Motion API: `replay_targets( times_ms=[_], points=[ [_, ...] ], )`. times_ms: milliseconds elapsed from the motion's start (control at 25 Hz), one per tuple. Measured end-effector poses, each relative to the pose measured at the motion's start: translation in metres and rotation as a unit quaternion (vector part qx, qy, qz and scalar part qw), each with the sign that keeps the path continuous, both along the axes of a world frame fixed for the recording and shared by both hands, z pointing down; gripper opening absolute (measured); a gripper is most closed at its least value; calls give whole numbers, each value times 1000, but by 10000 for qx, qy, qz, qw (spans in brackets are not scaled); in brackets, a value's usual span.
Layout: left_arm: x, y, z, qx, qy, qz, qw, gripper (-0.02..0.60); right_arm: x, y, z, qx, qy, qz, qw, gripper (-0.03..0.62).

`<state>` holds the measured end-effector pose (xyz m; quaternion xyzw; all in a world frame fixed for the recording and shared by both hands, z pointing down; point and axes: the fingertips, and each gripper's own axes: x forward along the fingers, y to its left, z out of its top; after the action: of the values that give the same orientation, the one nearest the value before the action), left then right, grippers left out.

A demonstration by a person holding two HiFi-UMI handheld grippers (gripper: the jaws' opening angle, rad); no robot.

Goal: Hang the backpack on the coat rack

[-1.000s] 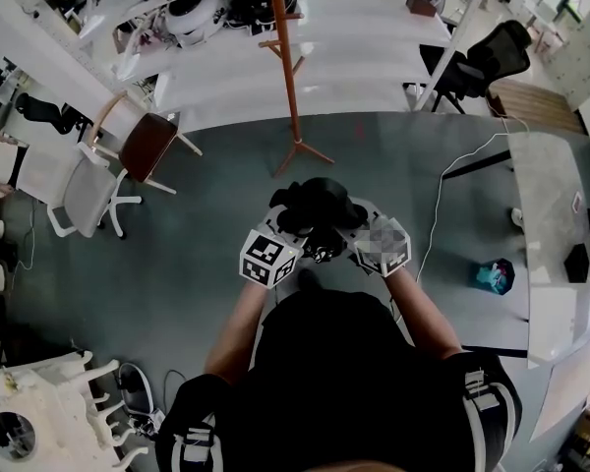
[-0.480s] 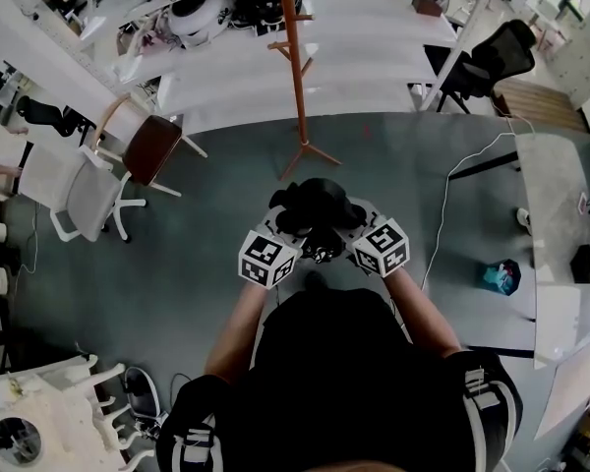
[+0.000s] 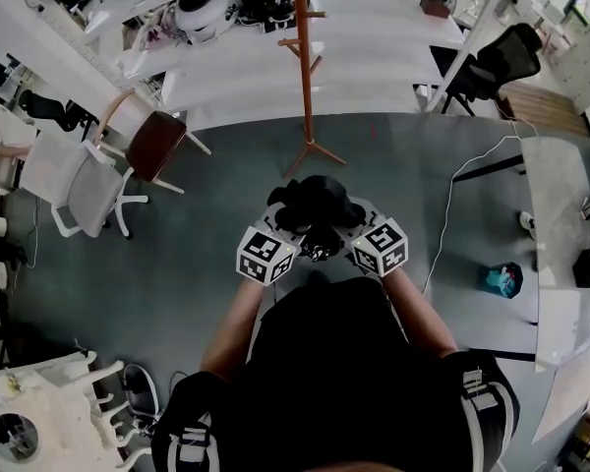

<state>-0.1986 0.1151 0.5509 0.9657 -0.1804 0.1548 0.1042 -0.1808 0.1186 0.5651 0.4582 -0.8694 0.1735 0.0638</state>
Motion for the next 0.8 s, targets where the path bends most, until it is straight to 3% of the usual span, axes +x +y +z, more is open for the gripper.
replay_targets(
  times_ms=[360, 800],
  points=[
    [10, -10, -3, -8, -35, 76, 10000, 92, 9, -9, -2, -5, -85, 82, 9999, 130],
    [57, -54, -4, 0, 47, -128, 9999, 92, 57, -54, -3, -32, 17, -194, 9998, 130]
  ],
)
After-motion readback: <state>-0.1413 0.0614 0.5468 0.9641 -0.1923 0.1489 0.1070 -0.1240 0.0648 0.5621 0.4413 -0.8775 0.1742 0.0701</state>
